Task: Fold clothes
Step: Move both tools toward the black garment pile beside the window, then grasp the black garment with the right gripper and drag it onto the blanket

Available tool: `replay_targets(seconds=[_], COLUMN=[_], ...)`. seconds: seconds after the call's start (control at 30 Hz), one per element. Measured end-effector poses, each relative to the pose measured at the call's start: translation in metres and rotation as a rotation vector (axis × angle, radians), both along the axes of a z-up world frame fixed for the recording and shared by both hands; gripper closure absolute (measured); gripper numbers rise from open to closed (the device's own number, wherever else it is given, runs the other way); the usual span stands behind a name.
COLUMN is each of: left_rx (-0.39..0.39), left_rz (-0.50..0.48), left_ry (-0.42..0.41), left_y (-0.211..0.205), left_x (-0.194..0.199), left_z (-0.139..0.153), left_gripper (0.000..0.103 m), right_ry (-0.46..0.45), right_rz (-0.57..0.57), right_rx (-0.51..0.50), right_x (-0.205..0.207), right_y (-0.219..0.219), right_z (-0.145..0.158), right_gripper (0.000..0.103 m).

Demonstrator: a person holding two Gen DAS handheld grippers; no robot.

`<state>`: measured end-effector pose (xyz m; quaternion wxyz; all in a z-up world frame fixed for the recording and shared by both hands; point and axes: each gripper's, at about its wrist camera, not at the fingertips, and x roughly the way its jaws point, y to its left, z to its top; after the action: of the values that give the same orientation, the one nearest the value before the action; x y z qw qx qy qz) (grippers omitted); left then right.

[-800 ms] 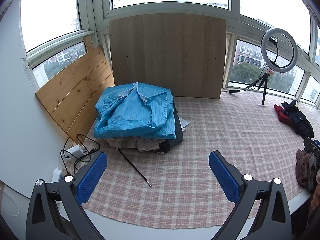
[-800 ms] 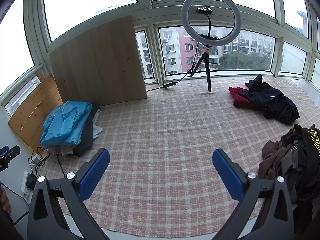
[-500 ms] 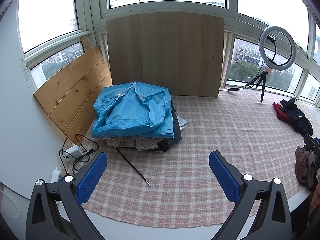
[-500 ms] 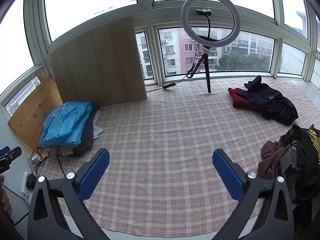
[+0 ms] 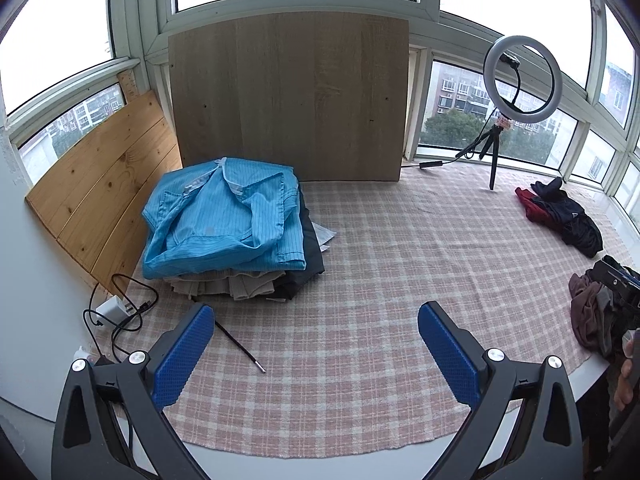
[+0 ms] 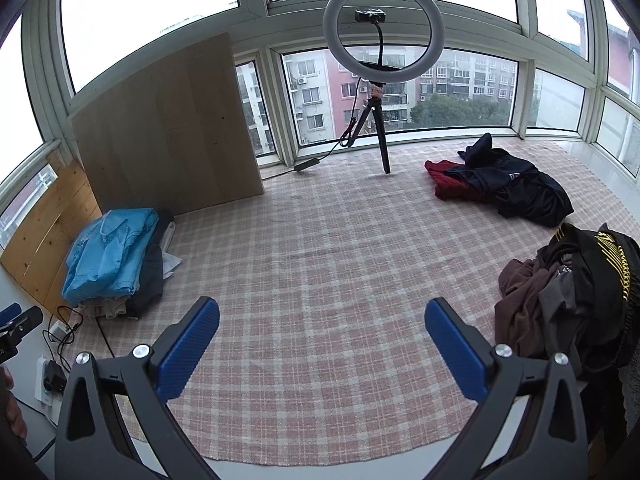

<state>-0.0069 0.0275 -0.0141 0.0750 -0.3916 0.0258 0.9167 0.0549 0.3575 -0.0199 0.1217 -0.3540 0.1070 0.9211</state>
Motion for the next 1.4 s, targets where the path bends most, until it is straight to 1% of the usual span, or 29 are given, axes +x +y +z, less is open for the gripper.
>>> replay_targets(seconds=[0.07, 0.13, 0.3, 0.53, 0.6, 0.7, 0.8, 0.93, 1.1, 1.23, 1.3, 1.4], left_rx=[-0.004, -0.015, -0.016, -0.013, -0.005, -0.001, 0.012, -0.001, -0.014, -0.026, -0.027, -0.025], left_rz=[-0.024, -0.053, -0.149, -0.289, -0.324, -0.358, -0.387, -0.417, -0.403, -0.371, -0.356, -0.329], left_ry=[0.01, 0.016, -0.01, -0.031, -0.037, -0.043, -0.053, -0.038, -0.034, -0.028, -0.028, -0.027], left_y=[0.008, 0.017, 0.041, 0.084, 0.094, 0.111, 0.126, 0.146, 0.169, 0.193, 0.206, 0.23], left_x=[-0.001, -0.003, -0.01, -0.013, -0.015, -0.017, -0.018, -0.016, -0.017, -0.021, -0.023, -0.03], left_z=[0.0, 0.001, -0.005, -0.015, -0.018, -0.02, -0.021, -0.018, -0.016, -0.011, -0.008, -0.002], left_gripper=[0.001, 0.001, 0.001, 0.001, 0.001, 0.001, 0.001, 0.001, 0.001, 0.001, 0.001, 0.001], right_ry=[0.001, 0.005, 0.007, -0.025, -0.042, -0.059, -0.058, -0.033, -0.023, -0.017, -0.017, -0.029], right_rz=[-0.042, -0.077, -0.165, -0.296, -0.341, -0.406, -0.45, -0.519, -0.62, -0.692, -0.708, -0.691], right_rx=[0.018, 0.015, -0.006, -0.023, -0.012, 0.0, -0.009, -0.021, -0.012, -0.026, -0.042, -0.069], right_x=[0.006, 0.012, 0.033, 0.073, 0.085, 0.103, 0.12, 0.142, 0.17, 0.192, 0.198, 0.192], right_y=[0.005, 0.013, 0.032, 0.06, 0.068, 0.081, 0.1, 0.129, 0.187, 0.253, 0.289, 0.339], right_z=[0.0, 0.001, -0.002, -0.014, -0.018, -0.02, -0.022, -0.024, -0.029, -0.033, -0.037, -0.046], right_gripper=[0.0, 0.0, 0.0, 0.0, 0.0, 0.0, 0.0, 0.0, 0.0, 0.0, 0.0, 0.001])
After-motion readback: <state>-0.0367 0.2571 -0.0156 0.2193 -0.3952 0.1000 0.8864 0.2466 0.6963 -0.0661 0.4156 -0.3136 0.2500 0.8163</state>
